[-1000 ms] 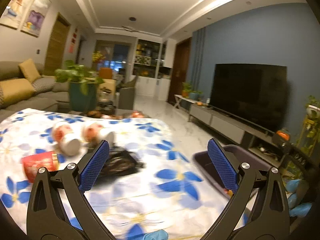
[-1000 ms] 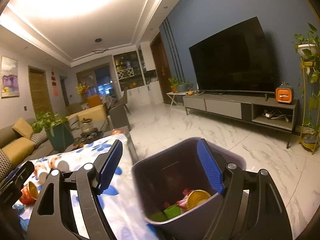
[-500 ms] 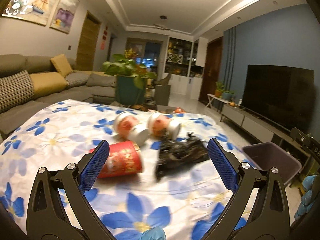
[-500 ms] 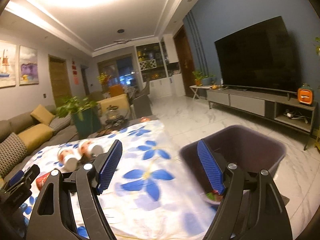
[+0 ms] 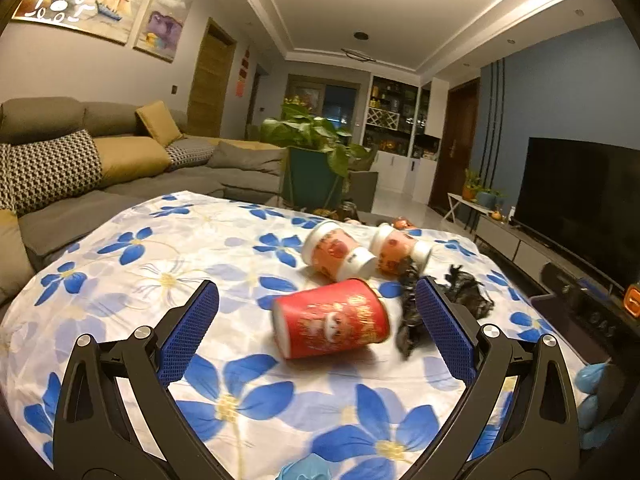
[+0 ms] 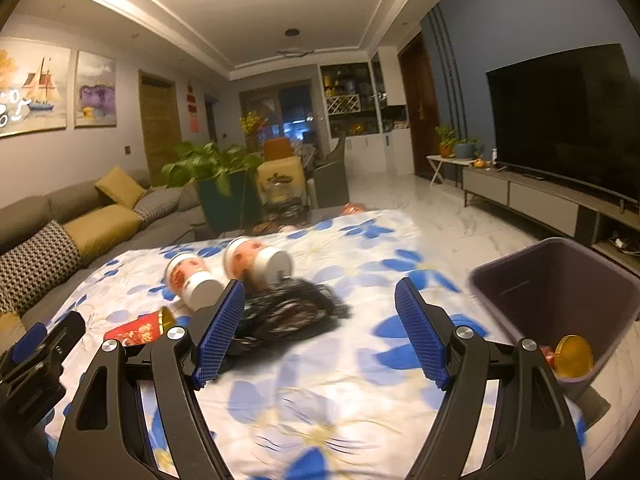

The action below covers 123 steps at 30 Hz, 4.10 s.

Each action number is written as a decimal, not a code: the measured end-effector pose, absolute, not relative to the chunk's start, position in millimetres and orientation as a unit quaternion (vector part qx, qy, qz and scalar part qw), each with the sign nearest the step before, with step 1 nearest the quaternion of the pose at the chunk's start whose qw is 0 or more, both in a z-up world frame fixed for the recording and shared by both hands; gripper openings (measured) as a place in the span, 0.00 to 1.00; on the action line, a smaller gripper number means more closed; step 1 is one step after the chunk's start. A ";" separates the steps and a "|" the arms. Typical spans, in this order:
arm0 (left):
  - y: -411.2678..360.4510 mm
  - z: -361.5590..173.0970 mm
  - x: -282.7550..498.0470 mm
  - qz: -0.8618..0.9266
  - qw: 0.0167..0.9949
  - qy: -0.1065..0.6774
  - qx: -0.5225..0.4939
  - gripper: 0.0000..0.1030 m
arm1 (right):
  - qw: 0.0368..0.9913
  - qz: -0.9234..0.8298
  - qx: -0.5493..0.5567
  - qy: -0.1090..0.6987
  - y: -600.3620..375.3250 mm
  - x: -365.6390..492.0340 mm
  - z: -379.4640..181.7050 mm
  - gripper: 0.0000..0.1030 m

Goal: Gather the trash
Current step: 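Move both open tools back to the table toward the black bag, then close the right tool on the black trash bag and lift it, then hold the black bag up with the right tool while the left tool closes on the red cup, then carry the black bag and red cup over the grey bin with both tools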

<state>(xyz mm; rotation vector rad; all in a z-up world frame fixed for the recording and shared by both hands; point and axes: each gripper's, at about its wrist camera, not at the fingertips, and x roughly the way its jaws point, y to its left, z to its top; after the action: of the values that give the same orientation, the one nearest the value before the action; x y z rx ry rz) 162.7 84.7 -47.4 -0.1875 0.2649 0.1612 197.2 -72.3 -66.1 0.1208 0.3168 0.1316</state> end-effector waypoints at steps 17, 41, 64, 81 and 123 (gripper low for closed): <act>113.0 -52.4 176.2 0.088 0.980 0.140 -0.107 0.94 | 0.968 0.057 0.028 0.245 -15.6 267.5 -98.9 0.74; 77.2 -54.7 199.1 0.077 0.975 0.186 -0.092 0.94 | 0.972 0.050 0.055 0.223 -50.7 239.2 -88.0 0.13; 71.1 -77.2 246.7 0.103 0.948 0.272 -0.127 0.81 | 0.975 0.066 0.075 0.199 -87.7 204.5 -78.6 0.13; 65.2 -59.5 222.3 0.092 0.956 0.248 -0.126 0.80 | 0.977 0.071 0.075 0.187 -93.2 185.8 -66.4 0.13; -112.2 5.4 206.3 -0.063 0.979 0.190 -0.034 0.80 | 0.992 -0.039 0.067 0.102 -217.4 132.1 -21.5 0.13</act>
<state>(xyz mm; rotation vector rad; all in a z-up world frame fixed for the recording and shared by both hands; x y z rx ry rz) 206.3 -112.2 5.4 -0.0689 0.3831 -0.1262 132.1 -217.4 -21.5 0.1346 0.2044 -0.0789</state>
